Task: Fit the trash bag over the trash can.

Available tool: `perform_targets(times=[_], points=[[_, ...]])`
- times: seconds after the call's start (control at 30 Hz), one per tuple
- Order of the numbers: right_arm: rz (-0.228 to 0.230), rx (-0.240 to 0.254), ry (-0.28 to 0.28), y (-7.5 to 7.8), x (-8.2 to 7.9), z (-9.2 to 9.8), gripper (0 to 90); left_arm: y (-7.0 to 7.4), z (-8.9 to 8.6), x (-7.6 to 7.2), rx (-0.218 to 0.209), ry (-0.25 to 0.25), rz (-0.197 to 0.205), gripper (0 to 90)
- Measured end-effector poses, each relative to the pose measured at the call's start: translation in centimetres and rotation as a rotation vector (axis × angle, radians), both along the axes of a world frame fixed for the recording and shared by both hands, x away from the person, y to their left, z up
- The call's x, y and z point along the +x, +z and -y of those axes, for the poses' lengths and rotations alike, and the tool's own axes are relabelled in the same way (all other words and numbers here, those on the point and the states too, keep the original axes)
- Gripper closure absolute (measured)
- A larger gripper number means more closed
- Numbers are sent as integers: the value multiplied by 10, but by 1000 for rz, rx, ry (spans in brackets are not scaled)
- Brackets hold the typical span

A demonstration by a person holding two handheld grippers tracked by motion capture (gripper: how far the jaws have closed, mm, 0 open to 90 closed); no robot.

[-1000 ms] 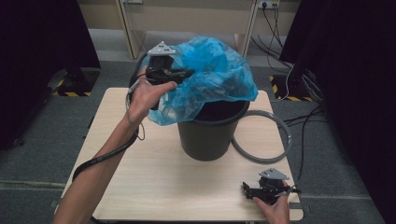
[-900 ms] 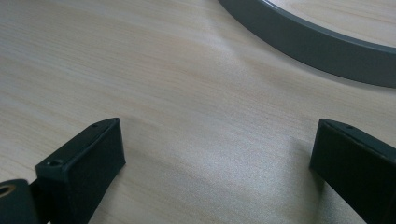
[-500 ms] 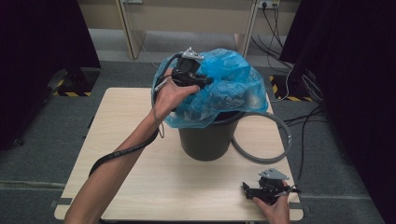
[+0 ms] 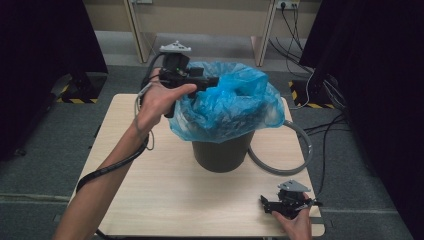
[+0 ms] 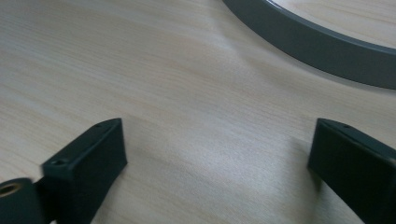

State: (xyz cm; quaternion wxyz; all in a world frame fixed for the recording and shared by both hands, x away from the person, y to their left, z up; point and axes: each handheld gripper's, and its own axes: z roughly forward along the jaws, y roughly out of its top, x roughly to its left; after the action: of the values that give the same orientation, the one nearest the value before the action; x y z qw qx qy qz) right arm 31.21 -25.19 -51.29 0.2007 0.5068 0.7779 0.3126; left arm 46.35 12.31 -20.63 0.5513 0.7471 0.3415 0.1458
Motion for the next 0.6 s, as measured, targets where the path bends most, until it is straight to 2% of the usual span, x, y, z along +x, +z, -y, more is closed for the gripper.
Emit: perform_targets(times=[0.03,0.1,0.27,0.33,0.43,0.6], points=[[0,0,0,0,0,0,100,0,0,0,0,0,0,334],[-4,19,18,3,1,5,176,-2,-18,-3,-10,21,5,333],[24,46,-12,17,6,18,161,-17,-56,-6,-27,90,-3,323],[40,67,-25,26,9,21,161,-29,-73,-6,-35,124,-21,317],[96,83,-39,47,18,28,160,-51,-94,-6,-77,152,-67,302],[158,105,-41,83,37,33,160,-86,-112,-10,-113,181,-122,282]])
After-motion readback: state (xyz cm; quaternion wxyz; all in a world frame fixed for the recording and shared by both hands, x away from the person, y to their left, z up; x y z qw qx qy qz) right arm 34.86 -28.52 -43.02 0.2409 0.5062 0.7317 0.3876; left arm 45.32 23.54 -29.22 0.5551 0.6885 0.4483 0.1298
